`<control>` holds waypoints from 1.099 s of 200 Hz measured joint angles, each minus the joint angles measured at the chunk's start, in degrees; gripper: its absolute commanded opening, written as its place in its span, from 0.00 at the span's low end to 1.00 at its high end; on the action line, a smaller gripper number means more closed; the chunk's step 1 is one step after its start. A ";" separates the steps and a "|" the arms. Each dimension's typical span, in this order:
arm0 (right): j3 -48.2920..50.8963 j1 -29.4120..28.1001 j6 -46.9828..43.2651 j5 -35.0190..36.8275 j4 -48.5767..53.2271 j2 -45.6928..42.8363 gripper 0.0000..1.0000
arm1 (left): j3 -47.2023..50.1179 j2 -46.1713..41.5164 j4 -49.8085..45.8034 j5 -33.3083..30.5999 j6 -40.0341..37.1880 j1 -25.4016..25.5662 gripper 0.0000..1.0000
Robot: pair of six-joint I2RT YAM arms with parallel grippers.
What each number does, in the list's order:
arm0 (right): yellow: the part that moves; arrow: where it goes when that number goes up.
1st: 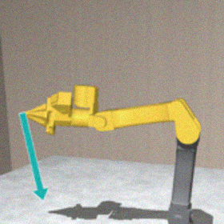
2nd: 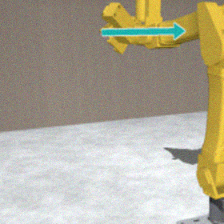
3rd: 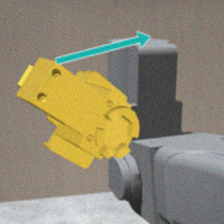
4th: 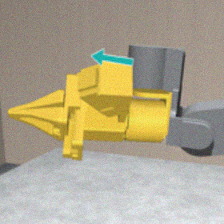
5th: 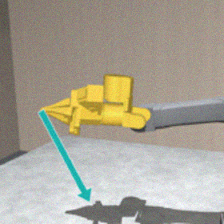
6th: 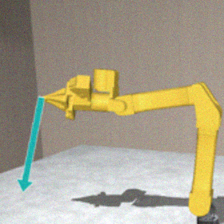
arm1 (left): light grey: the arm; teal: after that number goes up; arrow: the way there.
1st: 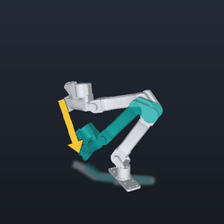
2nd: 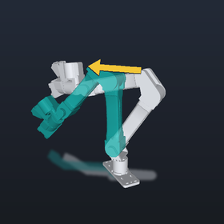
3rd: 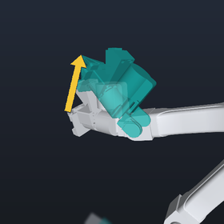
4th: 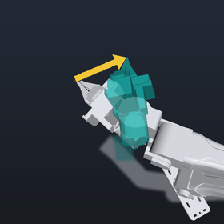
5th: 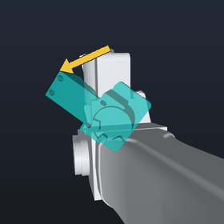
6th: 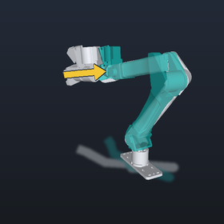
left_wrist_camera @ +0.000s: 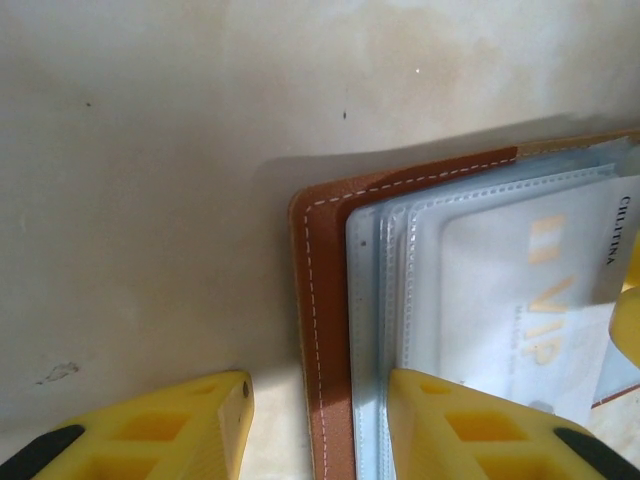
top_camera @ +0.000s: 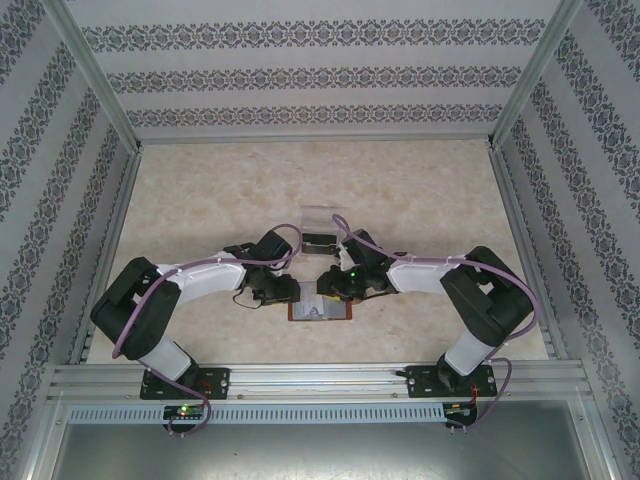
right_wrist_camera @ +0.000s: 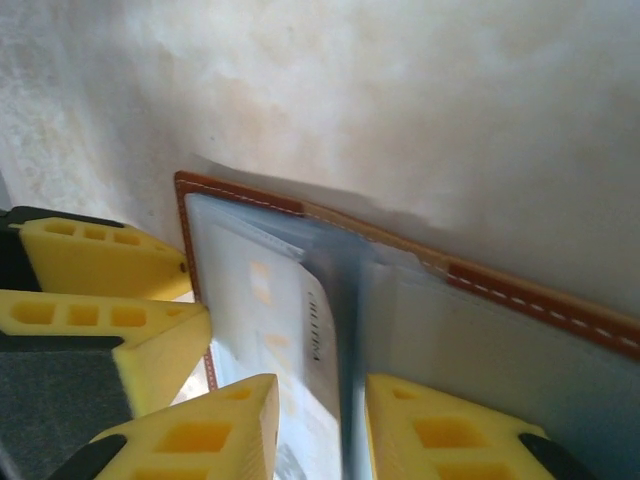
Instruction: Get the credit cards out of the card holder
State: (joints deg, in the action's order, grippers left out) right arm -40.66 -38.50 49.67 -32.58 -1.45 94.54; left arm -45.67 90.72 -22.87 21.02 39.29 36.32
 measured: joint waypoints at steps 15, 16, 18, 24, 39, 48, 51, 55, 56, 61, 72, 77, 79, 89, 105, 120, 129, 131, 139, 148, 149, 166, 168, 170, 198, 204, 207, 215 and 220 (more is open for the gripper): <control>0.00 -0.02 0.57 0.44 0.90 -0.57 0.30 | 0.04 -0.02 0.02 -0.02 0.02 0.00 0.42; 0.00 -0.02 0.63 0.46 0.96 -0.63 0.30 | 0.04 -0.02 0.02 -0.02 0.02 0.00 0.42; 0.00 -0.02 0.76 0.50 1.09 -0.70 0.30 | 0.04 -0.02 0.02 -0.02 0.02 0.00 0.42; 0.00 -0.04 1.01 0.63 1.29 -0.92 0.30 | 0.04 -0.02 0.02 -0.02 0.02 0.00 0.42; 0.00 -0.46 1.49 0.74 1.31 -1.05 0.30 | 0.07 -0.02 0.07 -0.02 0.04 0.00 0.42; 0.00 -0.81 1.62 0.81 1.31 -1.05 0.30 | 0.07 0.00 0.07 0.00 0.04 0.00 0.42; 0.00 -0.90 1.66 0.79 1.29 -1.03 0.29 | 0.07 0.00 0.07 0.00 0.04 0.00 0.42; 0.00 -1.11 1.84 0.79 1.22 -1.01 0.29 | 0.07 0.00 0.07 -0.02 0.04 0.00 0.42; 0.00 -1.14 1.86 0.79 1.20 -1.01 0.29 | 0.07 0.00 0.07 -0.02 0.07 0.00 0.42; 0.00 -1.16 2.05 0.72 1.05 -0.92 0.28 | 0.07 0.00 0.07 0.00 0.07 0.00 0.42; 0.00 -1.20 2.49 0.59 0.57 -0.48 0.27 | 0.07 0.00 0.07 -0.02 0.07 0.00 0.41; 0.00 -1.33 2.71 0.57 0.37 -0.24 0.26 | 0.07 0.00 0.07 -0.02 0.04 0.00 0.42; 0.00 -1.40 2.69 0.55 0.24 -0.13 0.26 | 0.07 0.00 0.07 -0.02 0.07 0.00 0.41; 0.02 -1.42 3.10 0.33 -0.35 0.33 0.25 | 0.07 0.00 0.07 0.00 0.07 0.00 0.42; 0.20 -1.42 3.54 0.15 -1.79 0.72 0.21 | 0.07 0.00 0.07 -0.02 0.07 0.00 0.42; 0.50 -1.42 4.09 0.04 -2.91 0.87 0.18 | 0.07 0.00 0.07 -0.02 0.07 0.00 0.42; 0.70 -1.40 4.44 0.00 -3.41 0.98 0.15 | 0.07 0.00 0.07 0.00 0.07 0.00 0.41; 0.74 -1.42 4.35 0.00 -3.54 1.01 0.15 | 0.07 0.00 0.04 0.00 0.07 0.00 0.41; 0.81 -1.40 4.42 -0.02 -3.82 1.11 0.14 | 0.07 -0.02 0.04 0.00 0.04 0.00 0.42; 0.83 -1.40 4.50 -0.04 -4.20 1.27 0.13 | 0.07 -0.07 0.04 0.00 0.04 0.00 0.41; 0.83 -1.40 4.52 -0.04 -4.20 1.29 0.13 | 0.07 -0.07 0.04 0.00 0.04 0.00 0.42; 0.83 -1.40 4.57 -0.09 -4.61 1.31 0.11 | 0.07 -0.37 0.02 -0.02 0.07 0.02 0.42; 0.83 -1.40 4.57 -0.09 -4.66 1.31 0.11 | 0.07 -0.39 0.02 -0.04 0.07 0.04 0.42; 0.83 -1.40 4.57 -0.09 -4.70 1.31 0.11 | 0.07 -0.46 0.02 -0.04 0.07 0.07 0.42; 0.83 -1.40 4.57 -0.26 -4.81 1.31 0.10 | 0.00 -0.57 0.00 -0.02 0.04 0.17 0.43; 0.83 -1.40 4.57 -0.26 -4.83 1.31 0.10 | -0.07 -0.57 -0.07 -0.07 0.04 0.31 0.43; 0.83 -1.40 4.57 -0.28 -4.81 1.31 0.10 | -0.11 -0.55 -0.07 -0.11 0.04 0.37 0.43; 0.83 -1.40 4.57 -0.28 -4.83 1.31 0.10 | -0.31 -0.44 -0.24 -0.26 0.02 0.50 0.43; 0.83 -1.40 4.57 -0.28 -4.81 1.31 0.10 | -0.44 -0.28 -0.35 -0.31 0.02 0.57 0.43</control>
State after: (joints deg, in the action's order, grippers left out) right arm -39.83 -39.90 54.24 -32.86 -6.26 95.85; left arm -46.11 90.43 -23.22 20.71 39.31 36.88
